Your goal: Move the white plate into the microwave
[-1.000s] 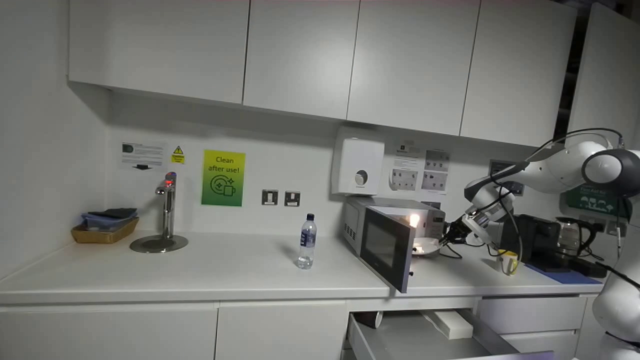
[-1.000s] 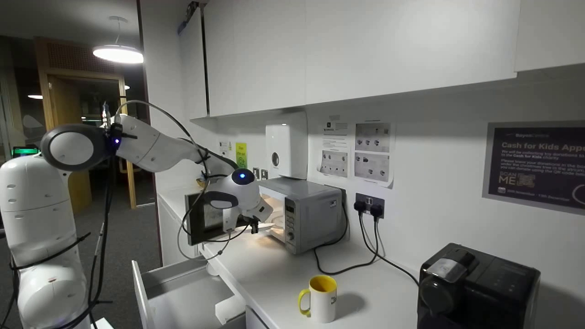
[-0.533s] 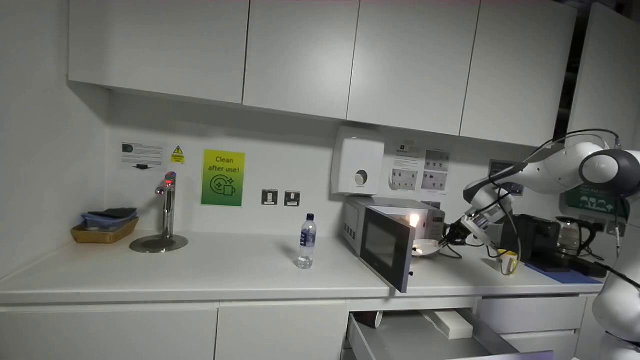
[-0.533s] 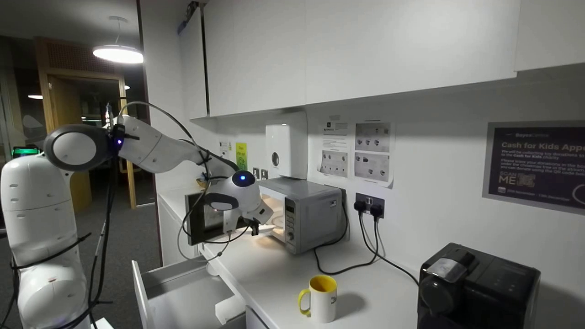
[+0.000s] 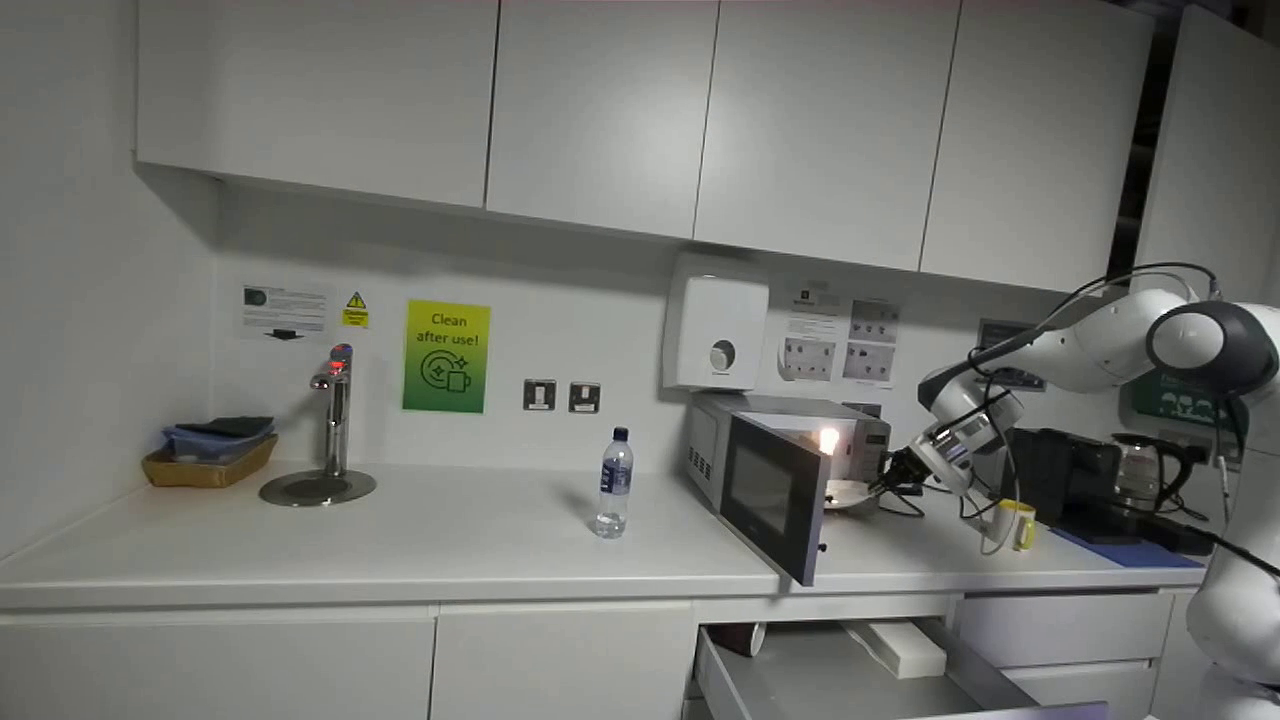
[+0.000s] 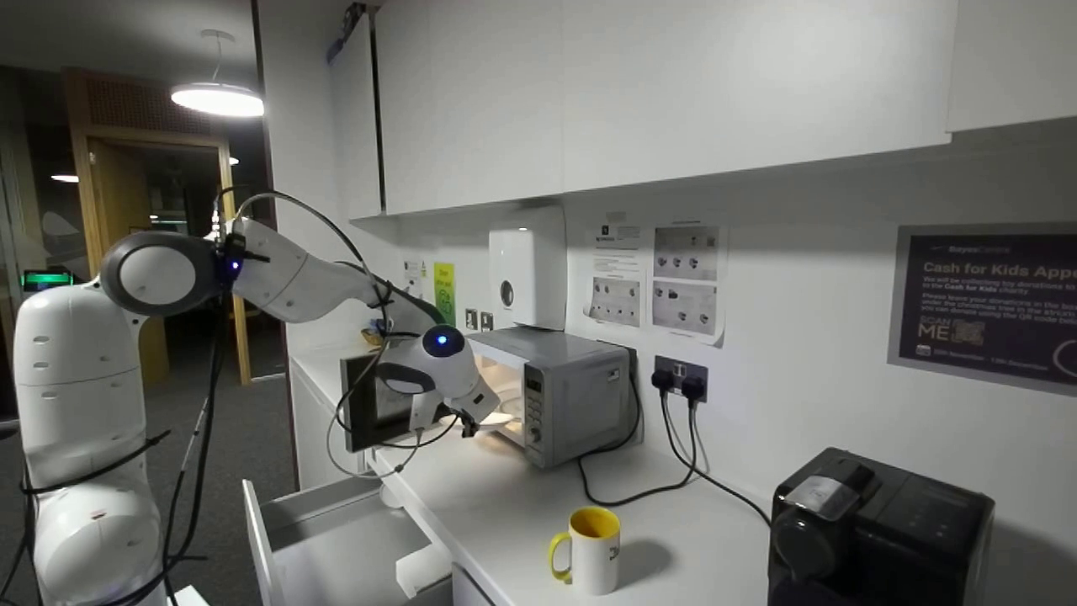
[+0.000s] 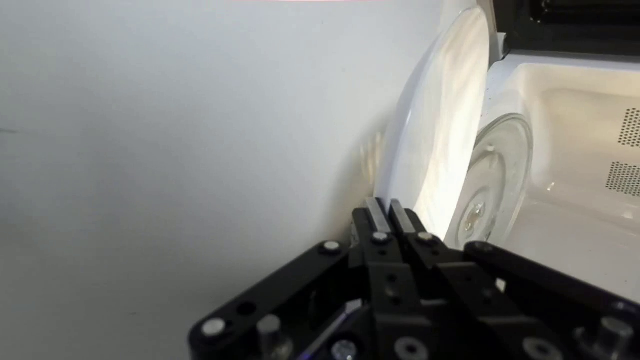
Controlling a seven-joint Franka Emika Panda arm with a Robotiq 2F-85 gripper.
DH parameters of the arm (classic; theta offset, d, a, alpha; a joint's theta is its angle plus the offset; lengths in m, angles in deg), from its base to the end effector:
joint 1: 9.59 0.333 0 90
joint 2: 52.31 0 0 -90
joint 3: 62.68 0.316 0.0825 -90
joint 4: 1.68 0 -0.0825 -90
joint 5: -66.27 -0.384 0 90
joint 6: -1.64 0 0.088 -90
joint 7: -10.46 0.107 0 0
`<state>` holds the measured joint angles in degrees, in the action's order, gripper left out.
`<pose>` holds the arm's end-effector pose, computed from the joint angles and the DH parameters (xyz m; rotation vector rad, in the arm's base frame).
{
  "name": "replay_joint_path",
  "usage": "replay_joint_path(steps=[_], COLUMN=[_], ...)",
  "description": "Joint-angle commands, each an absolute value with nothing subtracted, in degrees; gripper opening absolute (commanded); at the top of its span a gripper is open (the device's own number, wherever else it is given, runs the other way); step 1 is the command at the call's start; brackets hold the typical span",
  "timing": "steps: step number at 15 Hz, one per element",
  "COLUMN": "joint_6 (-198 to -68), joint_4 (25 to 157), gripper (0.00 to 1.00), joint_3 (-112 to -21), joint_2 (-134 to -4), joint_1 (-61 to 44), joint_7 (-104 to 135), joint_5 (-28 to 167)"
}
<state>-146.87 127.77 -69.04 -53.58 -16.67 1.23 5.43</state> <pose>0.5256 -0.1427 0.3768 -2.2297 1.1088 -0.5205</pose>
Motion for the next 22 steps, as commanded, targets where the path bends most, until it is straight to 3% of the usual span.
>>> replay_joint_path(steps=[1, 22], joint_6=[-148.20, -158.47], joint_4=[126.16, 124.21], gripper=[0.01, 0.01], joint_3=[-67.55, -62.19], joint_2=[-54.03, -56.27], joint_1=[-15.31, -12.47], joint_7=[0.51, -0.81], joint_5=[0.90, -17.55])
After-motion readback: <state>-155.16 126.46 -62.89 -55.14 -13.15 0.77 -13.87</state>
